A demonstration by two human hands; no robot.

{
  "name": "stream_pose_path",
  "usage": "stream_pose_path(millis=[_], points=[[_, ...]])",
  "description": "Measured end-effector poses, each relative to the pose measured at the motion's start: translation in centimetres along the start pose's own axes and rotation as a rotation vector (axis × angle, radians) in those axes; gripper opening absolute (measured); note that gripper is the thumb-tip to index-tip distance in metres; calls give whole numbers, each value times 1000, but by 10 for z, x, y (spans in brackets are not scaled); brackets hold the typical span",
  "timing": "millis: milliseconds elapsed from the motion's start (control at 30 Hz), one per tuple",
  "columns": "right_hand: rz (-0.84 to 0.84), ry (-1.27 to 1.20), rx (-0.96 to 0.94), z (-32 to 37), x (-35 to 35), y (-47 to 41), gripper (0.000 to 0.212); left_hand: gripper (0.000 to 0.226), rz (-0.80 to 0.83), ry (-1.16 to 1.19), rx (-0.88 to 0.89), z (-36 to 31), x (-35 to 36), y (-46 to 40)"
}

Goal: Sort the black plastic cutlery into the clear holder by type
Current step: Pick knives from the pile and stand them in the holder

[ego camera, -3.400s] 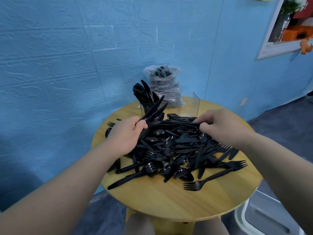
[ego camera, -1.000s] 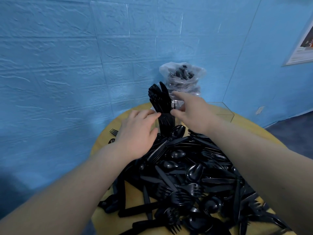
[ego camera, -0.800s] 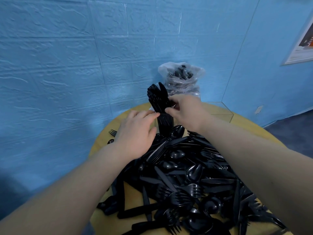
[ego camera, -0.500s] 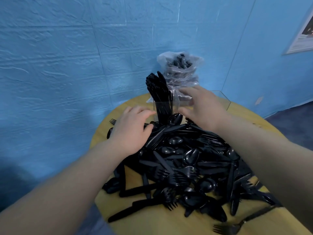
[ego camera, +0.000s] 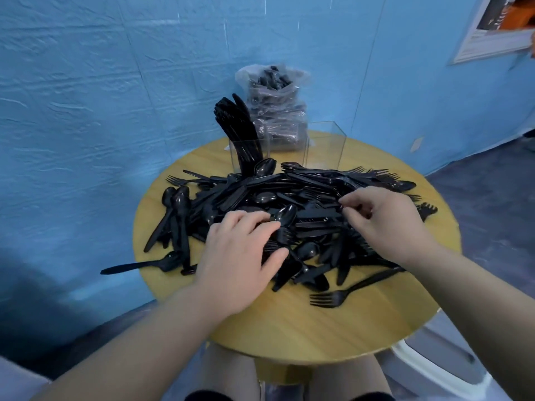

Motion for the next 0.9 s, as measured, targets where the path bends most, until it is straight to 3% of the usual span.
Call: stream_pose_path(millis=[233, 400, 567, 767, 900], points=[[94, 132, -55, 5, 9, -5, 37, 74, 78, -122, -57, -16, 28, -10], [221, 202, -153, 12, 27, -15, 38, 69, 72, -93, -14, -17, 30, -11], [76, 176, -175, 1, 14, -10, 28, 56, 34, -3, 55, -16, 29, -12], [-125, -23, 23, -32, -11, 3, 23, 52, -53, 85, 100, -19, 19, -23], [-99, -83, 5, -32, -16, 10, 21, 53, -173, 28, 48, -27, 9, -37]])
Point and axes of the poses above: each hand's wrist, its own y-axis away from the middle knuckle, its own x-axis out of the palm, z = x × y, the point moved 6 cm from there along -y, towards the middle knuckle, and after that the axes turned 12 degrees about y, right-handed, at the moved point
